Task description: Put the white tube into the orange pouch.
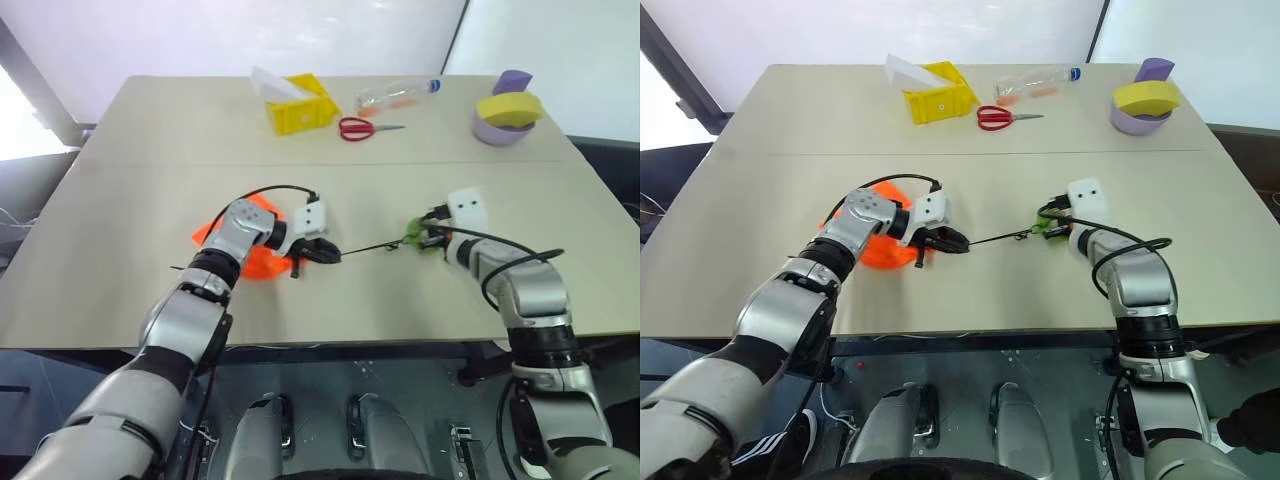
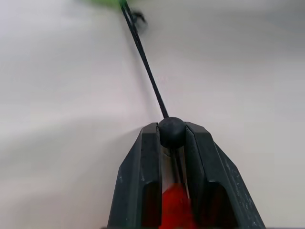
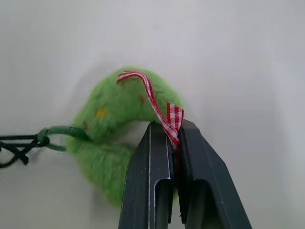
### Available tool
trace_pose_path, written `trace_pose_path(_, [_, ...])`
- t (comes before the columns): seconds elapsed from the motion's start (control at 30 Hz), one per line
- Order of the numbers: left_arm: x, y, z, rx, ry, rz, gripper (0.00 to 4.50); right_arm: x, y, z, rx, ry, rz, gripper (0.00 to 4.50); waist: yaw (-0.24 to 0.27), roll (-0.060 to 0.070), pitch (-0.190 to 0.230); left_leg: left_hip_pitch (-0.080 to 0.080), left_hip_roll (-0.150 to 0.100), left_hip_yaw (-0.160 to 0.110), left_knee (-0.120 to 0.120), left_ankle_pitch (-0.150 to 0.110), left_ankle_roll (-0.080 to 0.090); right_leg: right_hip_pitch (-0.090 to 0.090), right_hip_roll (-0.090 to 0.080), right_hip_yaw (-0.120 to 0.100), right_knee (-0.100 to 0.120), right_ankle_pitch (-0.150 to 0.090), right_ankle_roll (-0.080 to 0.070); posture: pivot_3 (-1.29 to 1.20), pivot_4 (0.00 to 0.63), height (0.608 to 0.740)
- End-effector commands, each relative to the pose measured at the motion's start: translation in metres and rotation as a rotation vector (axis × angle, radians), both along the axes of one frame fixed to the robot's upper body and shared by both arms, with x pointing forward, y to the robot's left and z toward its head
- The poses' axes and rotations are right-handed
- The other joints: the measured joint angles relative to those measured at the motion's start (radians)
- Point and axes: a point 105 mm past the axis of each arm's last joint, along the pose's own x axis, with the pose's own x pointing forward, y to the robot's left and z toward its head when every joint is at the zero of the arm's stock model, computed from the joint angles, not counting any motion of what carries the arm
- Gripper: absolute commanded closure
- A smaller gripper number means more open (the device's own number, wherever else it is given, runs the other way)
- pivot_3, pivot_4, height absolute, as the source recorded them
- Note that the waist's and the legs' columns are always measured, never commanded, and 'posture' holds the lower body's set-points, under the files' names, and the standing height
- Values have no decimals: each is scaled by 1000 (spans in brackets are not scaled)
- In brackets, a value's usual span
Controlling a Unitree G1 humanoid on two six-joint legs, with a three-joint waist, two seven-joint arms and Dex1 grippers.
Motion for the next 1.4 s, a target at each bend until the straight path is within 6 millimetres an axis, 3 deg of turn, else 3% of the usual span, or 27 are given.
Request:
trace_pose_path(0.03, [-7, 20, 7, 32, -29, -23, 4341, 6, -37, 22, -64, -88, -146, 4500, -2, 0, 0, 0, 0, 0, 0, 0, 0, 0, 0, 0, 0, 0, 0, 0, 150, 740])
trace_pose_path(0.23, [-43, 58, 5, 77, 30, -38, 4341, 11, -43, 21, -91, -86, -160, 4500, -4, 2, 0, 1, 0, 0, 0, 0, 0, 0, 0, 1, 1, 0, 0, 0, 150, 740])
trace_pose_path(0.53, [-62, 89, 4, 118, 57, 1, 4341, 15, -48, 22, -113, -84, -167, 4500, -4, 2, 0, 1, 0, 0, 1, 0, 0, 1, 0, 1, 1, 0, -1, 0, 150, 740])
trace_pose_path(0.7, [-65, 90, 3, 97, 57, -8, 4341, 14, -53, 21, -123, -79, -169, 4500, -4, 2, 0, 1, 1, 0, 0, 0, 0, 0, 0, 1, 1, 0, -1, 0, 150, 740])
trace_pose_path(0.87, [-60, 75, 9, -4, 66, 29, 4341, 15, -32, 20, -84, -85, -80, 4500, -4, 2, 0, 1, 1, 1, 1, 0, 0, 0, 0, 1, 1, 0, 0, 0, 150, 740])
trace_pose_path(0.97, [-54, 67, 18, -100, 48, 50, 2862, 11, -18, 11, -40, -61, -12, 3435, 0, 2, 0, 1, 1, 1, 1, 0, 0, 1, 0, 1, 1, 0, 0, 0, 150, 740])
trace_pose_path(1.1, [-57, 62, 35, -221, 98, 57, 764, 8, -9, 13, -16, -68, 38, 1407, -2, 2, 0, 1, 0, 1, 1, 0, 0, 1, 0, 1, 1, 0, 0, 0, 150, 740])
trace_pose_path(1.17, [-59, 60, 47, -290, 124, 62, 0, 7, -1, 20, -1, -92, 103, 467, -2, 2, 0, 1, 1, 1, 1, 0, 0, 1, 0, 1, 1, 0, 0, 0, 150, 740])
trace_pose_path(1.2, [-60, 60, 51, -314, 126, 63, 0, 6, 4, 24, 0, -112, 142, 36, -3, 2, 0, 2, 1, 1, 1, 0, 0, 1, 0, 1, 2, 0, 0, 0, 150, 740])
trace_pose_path(1.4, [-62, 66, 93, -521, 167, 158, 0, -23, 49, 62, 128, -262, 523, 36, -2, 2, 0, 2, 1, 0, 1, 0, 0, 1, 2, 1, 2, 1, 3, 0, 150, 740])
